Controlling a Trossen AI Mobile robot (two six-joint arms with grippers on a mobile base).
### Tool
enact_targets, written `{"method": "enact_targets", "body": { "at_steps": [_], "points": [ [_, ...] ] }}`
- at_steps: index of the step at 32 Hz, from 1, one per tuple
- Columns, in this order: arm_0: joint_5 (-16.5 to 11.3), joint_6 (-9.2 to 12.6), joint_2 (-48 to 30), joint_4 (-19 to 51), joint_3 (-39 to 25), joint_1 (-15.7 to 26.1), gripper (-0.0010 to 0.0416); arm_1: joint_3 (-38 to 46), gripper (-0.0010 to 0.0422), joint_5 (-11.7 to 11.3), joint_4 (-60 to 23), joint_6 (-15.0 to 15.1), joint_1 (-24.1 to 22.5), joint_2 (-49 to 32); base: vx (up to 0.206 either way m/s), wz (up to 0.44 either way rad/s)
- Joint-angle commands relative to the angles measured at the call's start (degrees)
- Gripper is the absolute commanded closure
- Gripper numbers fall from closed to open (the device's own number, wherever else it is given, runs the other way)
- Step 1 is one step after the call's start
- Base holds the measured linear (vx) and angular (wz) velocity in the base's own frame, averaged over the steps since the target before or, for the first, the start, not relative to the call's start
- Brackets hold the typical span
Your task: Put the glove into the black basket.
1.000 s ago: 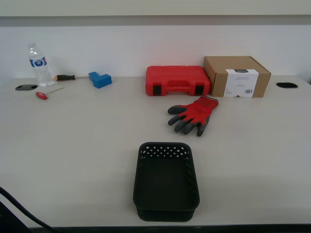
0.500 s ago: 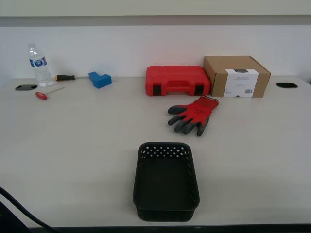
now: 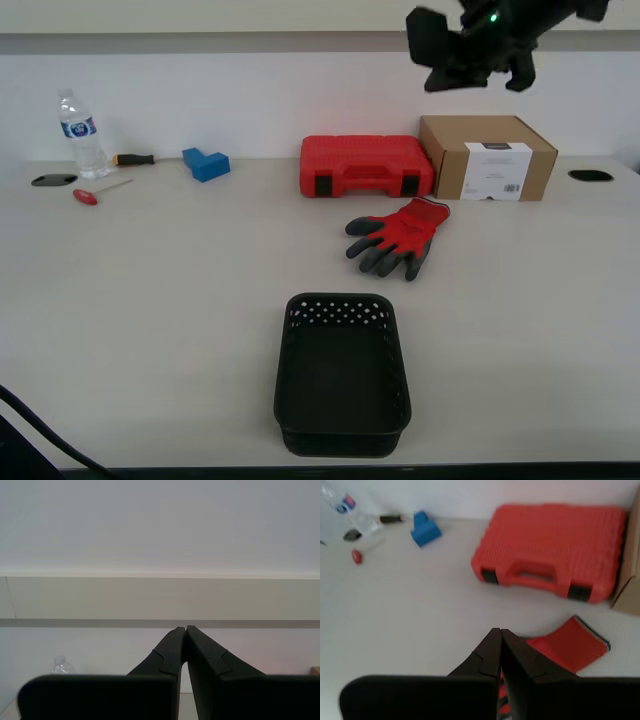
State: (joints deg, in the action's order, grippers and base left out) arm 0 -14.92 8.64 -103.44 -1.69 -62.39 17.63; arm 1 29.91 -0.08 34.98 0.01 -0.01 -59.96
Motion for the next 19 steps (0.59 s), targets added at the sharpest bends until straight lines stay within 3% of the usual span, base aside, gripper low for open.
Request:
{"method": "enact_targets", "body": {
  "at_steps": [1, 8, 12, 17, 19],
  "points": [
    [0.5, 0.0, -5.7, 2.3, -2.9, 1.6, 0.0405, 0.1, 0.0412, -0.1, 0.3, 0.0, 0.0, 0.0, 0.0, 0.0],
    [0.5, 0.4, -20.4, 12.1, -15.0, 2.2, 0.0405, 0.1, 0.0412, -0.1, 0.3, 0.0, 0.0, 0.0, 0.0, 0.0],
    [3.5, 0.3, -26.9, 18.8, -22.2, 2.4, 0.0405, 0.1, 0.0412, -0.1, 0.3, 0.0, 0.0, 0.0, 0.0, 0.0],
    [5.9, -2.6, -34.7, 28.0, -31.6, 2.4, 0.0405, 0.1, 0.0412, -0.1, 0.3, 0.0, 0.0, 0.0, 0.0, 0.0],
    [6.1, -2.6, -36.9, 29.8, -34.4, 2.4, 0.0405, 0.1, 0.0412, -0.1, 0.3, 0.0, 0.0, 0.0, 0.0, 0.0]
  ]
}}
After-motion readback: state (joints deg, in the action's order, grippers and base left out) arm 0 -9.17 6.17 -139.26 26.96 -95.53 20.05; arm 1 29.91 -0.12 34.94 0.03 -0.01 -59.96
